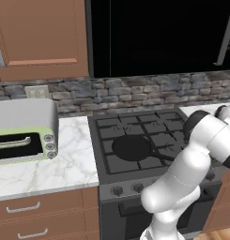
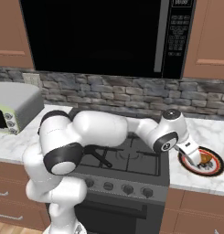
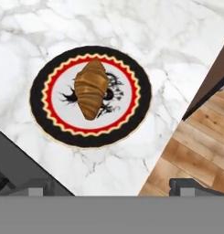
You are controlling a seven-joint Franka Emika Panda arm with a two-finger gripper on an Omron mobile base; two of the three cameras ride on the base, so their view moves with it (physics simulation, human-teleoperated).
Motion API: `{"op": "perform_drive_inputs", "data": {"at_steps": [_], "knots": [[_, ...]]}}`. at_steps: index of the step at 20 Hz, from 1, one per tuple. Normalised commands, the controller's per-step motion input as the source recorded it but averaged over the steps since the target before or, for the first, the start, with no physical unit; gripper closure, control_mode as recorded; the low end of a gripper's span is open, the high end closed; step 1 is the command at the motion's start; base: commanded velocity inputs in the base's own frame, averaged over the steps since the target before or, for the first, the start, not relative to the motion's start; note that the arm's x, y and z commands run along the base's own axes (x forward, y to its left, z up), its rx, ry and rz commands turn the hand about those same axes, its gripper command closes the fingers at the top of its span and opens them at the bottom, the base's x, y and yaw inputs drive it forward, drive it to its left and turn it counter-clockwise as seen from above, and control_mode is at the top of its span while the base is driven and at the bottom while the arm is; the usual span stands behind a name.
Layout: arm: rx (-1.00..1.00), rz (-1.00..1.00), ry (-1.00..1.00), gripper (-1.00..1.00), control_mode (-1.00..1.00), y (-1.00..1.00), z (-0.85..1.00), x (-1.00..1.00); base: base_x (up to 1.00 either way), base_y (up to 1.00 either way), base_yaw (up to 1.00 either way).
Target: Pick the croissant and place it on the pan. Then turn on the stove to warm the croissant.
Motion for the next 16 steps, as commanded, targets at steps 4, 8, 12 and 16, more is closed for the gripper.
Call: {"op": "perform_drive_inputs", "data": {"at_steps": [4, 8, 12, 16], "knots": [[0.02, -0.02, 0.00, -1.00, -1.00, -0.19, -0.12, 0.18, 0.00, 0.00, 0.00], [0.01, 0.00, 0.00, -1.00, -1.00, -0.15, -0.16, 0.16, 0.00, 0.00, 0.00], [0.01, 0.00, 0.00, -1.00, -1.00, -0.21, -0.13, 0.14, 0.00, 0.00, 0.00], [0.01, 0.00, 0.00, -1.00, -1.00, -0.20, -0.09, 0.14, 0.00, 0.00, 0.00]]}}
